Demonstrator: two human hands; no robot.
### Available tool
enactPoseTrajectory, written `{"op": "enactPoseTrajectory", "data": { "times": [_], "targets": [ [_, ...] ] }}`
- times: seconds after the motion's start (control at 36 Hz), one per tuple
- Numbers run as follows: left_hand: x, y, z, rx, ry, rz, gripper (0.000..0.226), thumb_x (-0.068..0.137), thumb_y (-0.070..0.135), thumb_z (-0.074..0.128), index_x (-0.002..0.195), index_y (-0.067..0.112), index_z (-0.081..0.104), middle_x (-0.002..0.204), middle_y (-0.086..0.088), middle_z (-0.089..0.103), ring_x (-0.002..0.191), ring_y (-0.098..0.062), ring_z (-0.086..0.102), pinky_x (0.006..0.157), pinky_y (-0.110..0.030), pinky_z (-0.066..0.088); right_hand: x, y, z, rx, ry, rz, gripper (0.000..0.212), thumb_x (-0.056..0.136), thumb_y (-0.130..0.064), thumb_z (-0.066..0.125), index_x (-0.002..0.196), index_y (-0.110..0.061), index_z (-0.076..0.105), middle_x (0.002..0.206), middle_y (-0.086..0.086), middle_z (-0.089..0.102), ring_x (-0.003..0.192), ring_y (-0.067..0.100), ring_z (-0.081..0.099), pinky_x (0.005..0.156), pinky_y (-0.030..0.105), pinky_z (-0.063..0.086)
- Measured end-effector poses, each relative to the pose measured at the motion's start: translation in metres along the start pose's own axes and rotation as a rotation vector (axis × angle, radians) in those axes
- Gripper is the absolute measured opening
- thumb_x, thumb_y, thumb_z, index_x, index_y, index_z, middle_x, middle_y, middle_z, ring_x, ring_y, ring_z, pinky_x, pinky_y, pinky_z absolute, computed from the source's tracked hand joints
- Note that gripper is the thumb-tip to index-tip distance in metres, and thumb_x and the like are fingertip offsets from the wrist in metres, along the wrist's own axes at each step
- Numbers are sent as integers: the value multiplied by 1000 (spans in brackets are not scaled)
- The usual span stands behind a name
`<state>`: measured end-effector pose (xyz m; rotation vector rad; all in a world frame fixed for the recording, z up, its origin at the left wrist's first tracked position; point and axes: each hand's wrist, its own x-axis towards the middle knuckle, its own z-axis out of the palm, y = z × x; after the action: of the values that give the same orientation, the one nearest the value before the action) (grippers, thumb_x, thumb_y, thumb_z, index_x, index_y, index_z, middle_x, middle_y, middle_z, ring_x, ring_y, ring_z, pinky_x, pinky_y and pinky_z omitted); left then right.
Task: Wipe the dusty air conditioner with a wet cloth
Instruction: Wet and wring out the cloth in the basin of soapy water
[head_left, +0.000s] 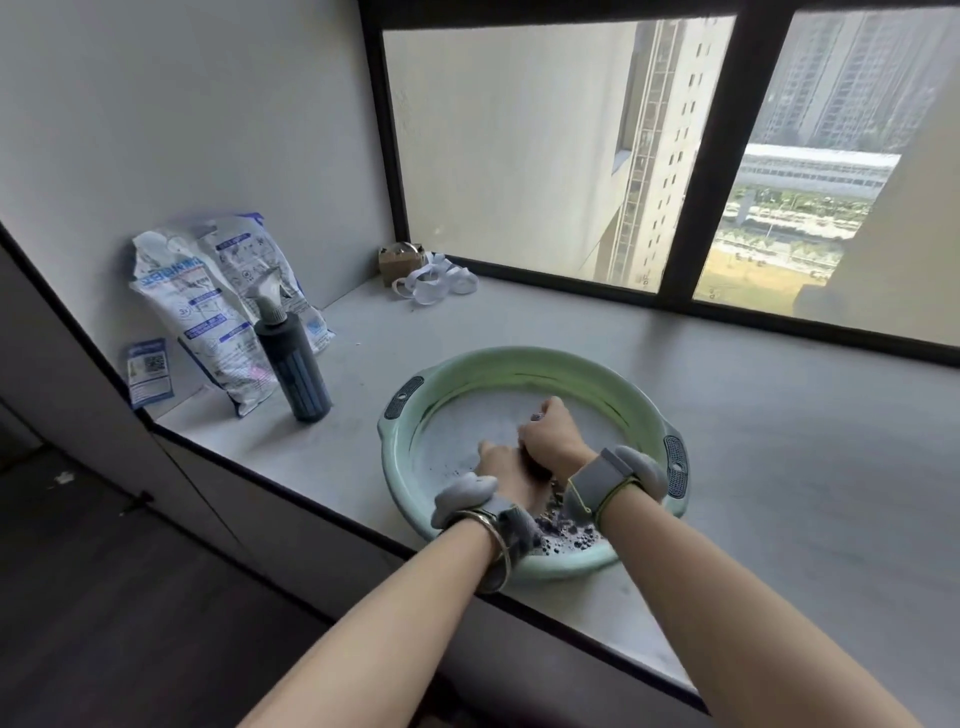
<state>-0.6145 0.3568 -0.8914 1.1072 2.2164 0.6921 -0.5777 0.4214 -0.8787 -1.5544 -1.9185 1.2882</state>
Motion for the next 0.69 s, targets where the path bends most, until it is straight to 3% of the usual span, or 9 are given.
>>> {"op": "enactPoseTrajectory", "data": {
  "times": [0.08,0.14,0.22,0.28,0.33,0.39,0.5,0.58,0.69],
  "targets": [
    [9,-12,-16,1,-50,-93,10,80,15,56,89,12,60,100,-8,67,95,-25,63,82,-32,52,-13,-3,-19,88,-153,-180,44,88,-24,61,127,-15,42,116,14,55,106,25,56,96,39,47],
    [15,-19,-32,-43,-115,-162,25,73,12,65,97,7,61,97,-10,66,89,-22,64,81,-31,56,-25,-2,-34,-2,-150,-427,46,91,-20,56,134,-24,41,135,7,44,122,18,45,104,37,42],
    [19,-16,-51,-170,-317,-210,30,76,4,67,103,3,53,98,-12,63,75,-21,64,66,-28,59,-38,7,-47,-405,-257,-724,72,83,2,48,143,-31,29,153,-6,20,137,13,25,113,32,27],
    [21,-9,-58,-264,-443,-232,24,78,-2,65,99,2,54,98,-16,63,73,-23,65,62,-28,58,-39,14,-44,-715,-310,-767,90,77,5,51,147,-33,11,156,-3,4,141,21,15,114,40,26],
    [18,-2,-59,-260,-548,-204,13,80,-3,62,91,1,57,90,-13,64,75,-22,65,67,-29,59,-35,20,-36,-850,-245,-804,93,77,3,55,148,-30,5,154,7,4,139,30,17,111,47,29],
    [16,3,-57,-159,-584,-112,9,84,0,61,82,8,58,79,-5,61,69,-13,61,67,-25,57,-29,21,-30,-840,-164,-857,85,79,-5,61,147,-25,15,145,14,22,129,33,33,104,46,38],
    [4,10,-59,31,-604,24,16,81,6,65,67,9,57,53,0,55,38,-5,45,37,-14,36,-27,17,-29,-815,-110,-908,55,80,-14,65,130,-10,44,114,12,49,91,33,59,75,42,49],
    [2,9,-55,120,-532,90,20,78,6,68,63,10,56,54,-1,51,40,-7,43,37,-15,33,-31,10,-31,-856,-82,-895,28,87,-16,57,112,-5,50,102,11,54,81,31,60,63,33,42],
    [3,12,-47,176,-398,148,21,78,3,68,63,12,56,60,0,53,51,-11,47,47,-17,38,-33,2,-34,-941,-50,-849,15,87,-13,51,99,-4,53,95,11,62,80,30,60,61,32,34]
  ]
}}
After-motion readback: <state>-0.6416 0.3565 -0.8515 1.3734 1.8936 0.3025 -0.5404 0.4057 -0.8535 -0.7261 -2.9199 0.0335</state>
